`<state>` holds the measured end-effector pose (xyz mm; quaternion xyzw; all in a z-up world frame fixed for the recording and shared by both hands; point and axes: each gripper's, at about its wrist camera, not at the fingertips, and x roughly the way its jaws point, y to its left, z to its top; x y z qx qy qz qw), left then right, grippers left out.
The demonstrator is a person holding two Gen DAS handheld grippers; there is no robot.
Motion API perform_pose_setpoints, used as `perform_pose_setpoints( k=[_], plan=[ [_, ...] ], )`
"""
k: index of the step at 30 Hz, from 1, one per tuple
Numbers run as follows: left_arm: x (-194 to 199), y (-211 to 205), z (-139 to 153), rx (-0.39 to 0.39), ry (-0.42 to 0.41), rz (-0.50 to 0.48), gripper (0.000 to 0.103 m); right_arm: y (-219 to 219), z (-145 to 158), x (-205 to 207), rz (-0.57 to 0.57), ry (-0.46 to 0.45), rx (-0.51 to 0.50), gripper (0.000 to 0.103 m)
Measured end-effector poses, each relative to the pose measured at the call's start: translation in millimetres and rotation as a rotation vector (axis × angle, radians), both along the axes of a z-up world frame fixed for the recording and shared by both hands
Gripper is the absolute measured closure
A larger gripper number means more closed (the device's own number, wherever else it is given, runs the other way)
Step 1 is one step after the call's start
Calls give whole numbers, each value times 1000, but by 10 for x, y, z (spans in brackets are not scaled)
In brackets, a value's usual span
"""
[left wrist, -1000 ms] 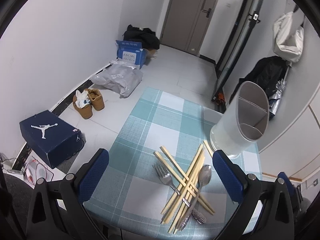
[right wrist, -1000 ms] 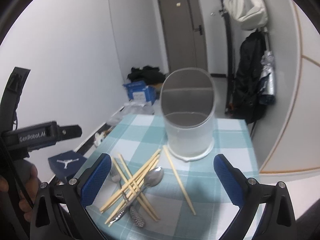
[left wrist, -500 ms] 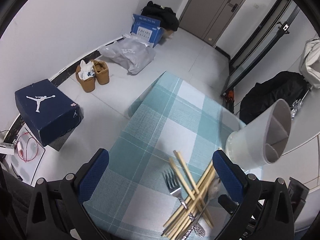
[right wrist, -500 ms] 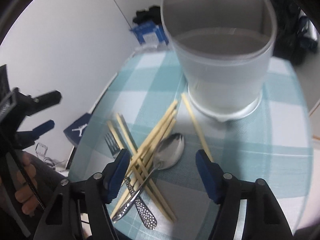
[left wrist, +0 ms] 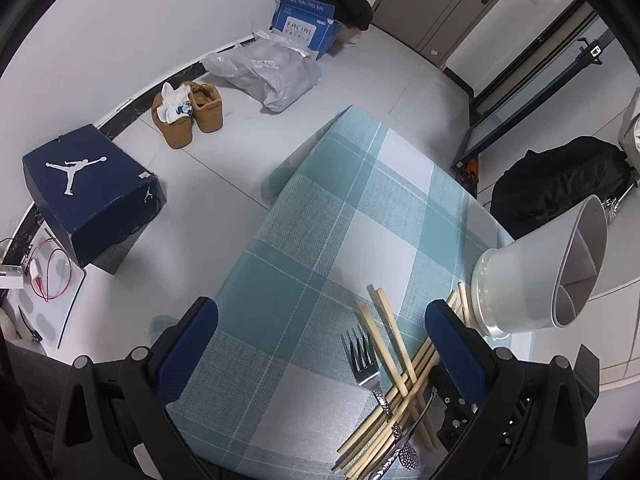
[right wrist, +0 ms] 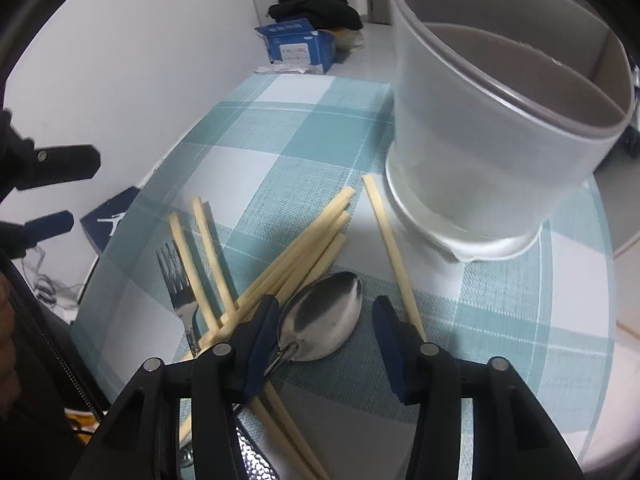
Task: Organize utensils
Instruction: 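Lower the right gripper onto the metal spoon among the chopsticks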
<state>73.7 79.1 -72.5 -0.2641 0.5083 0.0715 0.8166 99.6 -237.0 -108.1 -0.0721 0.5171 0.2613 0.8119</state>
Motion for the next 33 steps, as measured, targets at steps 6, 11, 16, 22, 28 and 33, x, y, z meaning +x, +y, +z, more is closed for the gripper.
perform_pose_setpoints(
  k=[6, 11, 16, 22, 28, 33],
  plan=[
    [-10, -10, -7, 6, -3, -10, 1, -44, -24, 24, -12, 4, -2, 94],
    [-24, -17, -21, 16, 9, -5, 1, -160, 13, 32, -30, 27, 37, 91],
    [-61, -4, -8, 11, 4, 6, 1, -253, 129, -43, -29, 33, 109, 74],
    [-108, 21, 16, -7, -11, 9, 1, -309, 119, -188, -32, 55, 80, 56],
    [-161, 55, 19, -26, -15, 3, 1, -127, 91, -242, 4, 24, 25, 49],
    [-180, 75, 20, -25, -15, 5, 1, -35, 95, -289, 37, -6, -10, 60]
  ],
)
